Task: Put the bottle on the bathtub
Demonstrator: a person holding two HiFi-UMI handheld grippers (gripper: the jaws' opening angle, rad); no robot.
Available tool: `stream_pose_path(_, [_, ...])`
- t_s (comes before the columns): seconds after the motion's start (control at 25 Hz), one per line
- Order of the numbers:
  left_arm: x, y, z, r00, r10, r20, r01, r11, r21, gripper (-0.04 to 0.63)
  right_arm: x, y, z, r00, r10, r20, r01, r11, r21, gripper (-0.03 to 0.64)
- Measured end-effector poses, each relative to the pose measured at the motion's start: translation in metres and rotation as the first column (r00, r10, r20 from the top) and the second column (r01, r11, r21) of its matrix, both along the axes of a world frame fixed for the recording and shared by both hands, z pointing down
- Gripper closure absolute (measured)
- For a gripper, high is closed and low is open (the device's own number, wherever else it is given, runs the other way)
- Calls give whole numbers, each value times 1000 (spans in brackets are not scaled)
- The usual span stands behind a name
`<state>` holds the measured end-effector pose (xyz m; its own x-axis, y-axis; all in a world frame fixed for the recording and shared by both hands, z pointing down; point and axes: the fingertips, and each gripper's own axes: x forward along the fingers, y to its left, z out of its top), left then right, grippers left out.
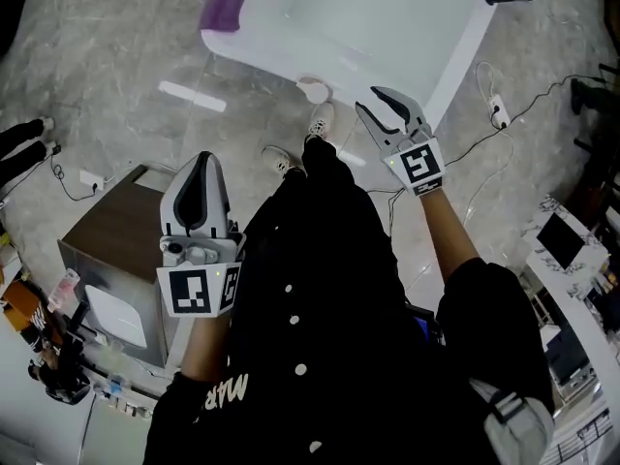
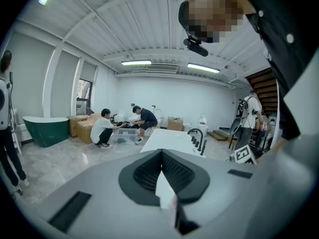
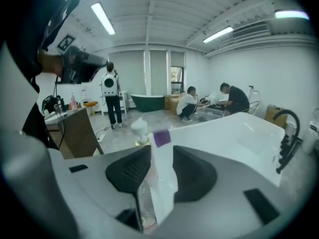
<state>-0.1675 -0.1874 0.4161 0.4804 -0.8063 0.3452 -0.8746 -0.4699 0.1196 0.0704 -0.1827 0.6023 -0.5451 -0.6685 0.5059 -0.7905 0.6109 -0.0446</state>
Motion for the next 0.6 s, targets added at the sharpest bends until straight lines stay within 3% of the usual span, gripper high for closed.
stream_pose_path(0.08, [2,-7,-6,1000,12,-3,-12,999,32,584,12,-11,-51,995,67,68,-72,994,81,545])
stream_pose_path(0.12, [3,-11,-9,1000,16,-6,-16,999,48,584,17,-16,-77,990,88,110,-101,987,123,616])
stream_pose_path(0.24, [1,-17,-20,1000,19,-24,-17,997,81,584,21,-23,-139,970,120,212,-163,967,198,615])
stream_pose_path(0.36, [1,-20,-36,999,23,-34,-19,992,121,584,19,-21,-186,954,99,284,-165,961,221,615])
stream_pose_path(0.48, [5,-26,-54,999,29,-40,-22,986,167,584,15,-16,-229,917,52,396,-147,966,213,618])
stream_pose_path(0.6, [5,-31,-69,998,30,-55,-18,979,205,584,24,-14,-266,881,73,467,-211,945,250,615])
